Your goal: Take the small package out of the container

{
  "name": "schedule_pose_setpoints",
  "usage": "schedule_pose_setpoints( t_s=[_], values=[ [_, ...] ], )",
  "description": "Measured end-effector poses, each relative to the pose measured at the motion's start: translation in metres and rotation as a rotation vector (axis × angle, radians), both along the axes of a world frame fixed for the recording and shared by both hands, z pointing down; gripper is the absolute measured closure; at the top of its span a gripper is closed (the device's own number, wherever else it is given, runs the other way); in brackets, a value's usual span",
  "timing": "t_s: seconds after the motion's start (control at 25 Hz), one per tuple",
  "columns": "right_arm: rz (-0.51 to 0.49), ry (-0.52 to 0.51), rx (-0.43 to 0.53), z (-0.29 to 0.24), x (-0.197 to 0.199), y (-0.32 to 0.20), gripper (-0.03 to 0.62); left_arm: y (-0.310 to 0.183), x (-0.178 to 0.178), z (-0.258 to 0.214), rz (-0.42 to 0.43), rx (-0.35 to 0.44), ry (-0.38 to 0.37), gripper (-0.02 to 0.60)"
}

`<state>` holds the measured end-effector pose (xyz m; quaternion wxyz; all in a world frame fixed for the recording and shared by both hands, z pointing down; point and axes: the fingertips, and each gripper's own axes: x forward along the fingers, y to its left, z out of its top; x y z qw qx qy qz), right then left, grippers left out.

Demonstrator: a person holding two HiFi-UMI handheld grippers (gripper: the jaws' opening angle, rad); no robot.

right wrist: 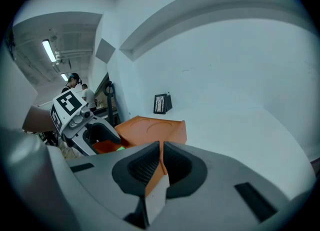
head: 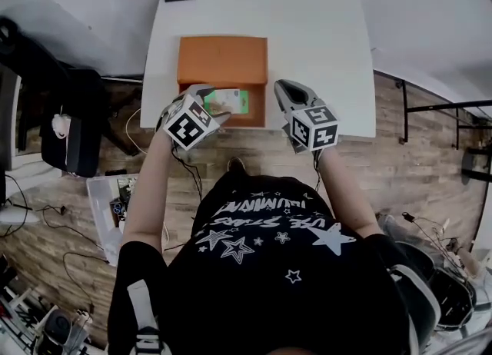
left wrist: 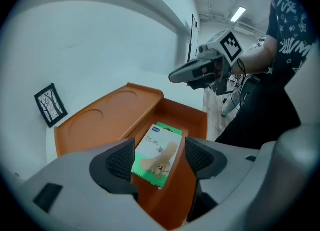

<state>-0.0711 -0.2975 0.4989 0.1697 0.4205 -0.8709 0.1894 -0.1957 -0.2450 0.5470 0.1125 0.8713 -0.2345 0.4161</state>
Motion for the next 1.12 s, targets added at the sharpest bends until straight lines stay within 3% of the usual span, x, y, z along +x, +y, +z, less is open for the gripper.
schedule_pose_setpoints(
  t_s=[0.52,0.88,1.12],
  values=[
    [0.06,-0.025,-0.029,0.008,0.012,-0.009,0.54,0.002,0.008,0.04,0.211,-0.034,-0.241,0.23],
    [0.035,-0.018,-0.03,0.009,0.004,-0.011,0.54,0.0,0.011,0.04,0.188,0.001,-0.258,0.232],
    [0.029,-0.012,-0.035,0.012,0.003,-0.012,0.54,-0.001,0.009,0.041,0.172,-0.028,-0.252,0.232]
  ],
)
